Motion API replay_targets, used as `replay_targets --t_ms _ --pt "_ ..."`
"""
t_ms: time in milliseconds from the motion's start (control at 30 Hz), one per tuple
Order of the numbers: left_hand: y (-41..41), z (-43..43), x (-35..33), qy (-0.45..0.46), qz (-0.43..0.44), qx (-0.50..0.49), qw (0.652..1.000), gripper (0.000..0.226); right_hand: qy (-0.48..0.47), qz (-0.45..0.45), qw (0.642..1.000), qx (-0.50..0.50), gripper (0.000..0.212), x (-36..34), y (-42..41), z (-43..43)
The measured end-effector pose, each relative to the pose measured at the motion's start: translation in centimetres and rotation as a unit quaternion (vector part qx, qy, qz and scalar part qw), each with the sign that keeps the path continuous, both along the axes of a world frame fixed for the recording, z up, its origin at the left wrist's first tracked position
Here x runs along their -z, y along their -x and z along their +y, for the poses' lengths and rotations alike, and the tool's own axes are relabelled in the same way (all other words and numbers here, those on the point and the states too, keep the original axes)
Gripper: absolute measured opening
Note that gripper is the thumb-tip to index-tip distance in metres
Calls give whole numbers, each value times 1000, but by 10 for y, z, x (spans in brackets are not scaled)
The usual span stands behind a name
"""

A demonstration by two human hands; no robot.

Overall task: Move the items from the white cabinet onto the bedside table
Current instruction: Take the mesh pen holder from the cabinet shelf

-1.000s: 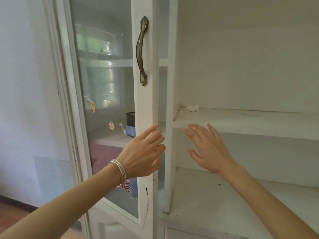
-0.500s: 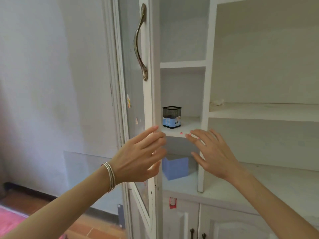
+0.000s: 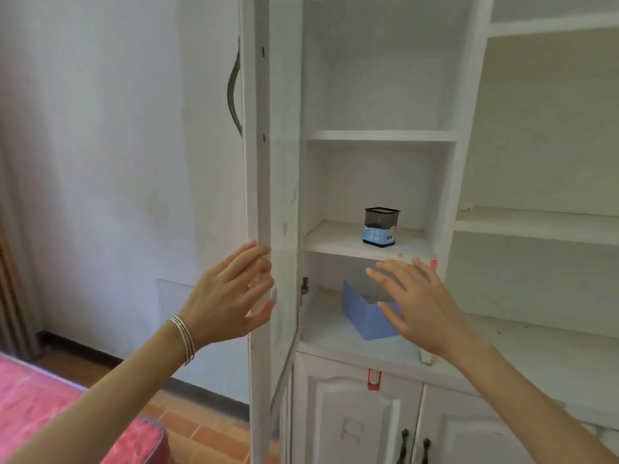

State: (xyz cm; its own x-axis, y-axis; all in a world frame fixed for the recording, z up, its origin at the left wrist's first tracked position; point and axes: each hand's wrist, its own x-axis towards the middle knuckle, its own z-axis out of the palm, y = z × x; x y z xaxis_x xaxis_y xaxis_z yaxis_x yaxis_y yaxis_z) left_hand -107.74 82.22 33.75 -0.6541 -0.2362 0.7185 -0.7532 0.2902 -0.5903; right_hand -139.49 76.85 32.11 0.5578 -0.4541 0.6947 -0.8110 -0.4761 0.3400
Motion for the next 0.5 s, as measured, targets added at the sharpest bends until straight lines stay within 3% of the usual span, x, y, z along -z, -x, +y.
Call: replay_targets --t_ms 233,500 --pt "-68 -7 13 -53 -25 -105 993 43 -20 10 1000 0 52 -8 -31 1" --pt "-60 -10 20 -52 11 -72 996 42 -21 2 1000 8 51 -14 -27 3"
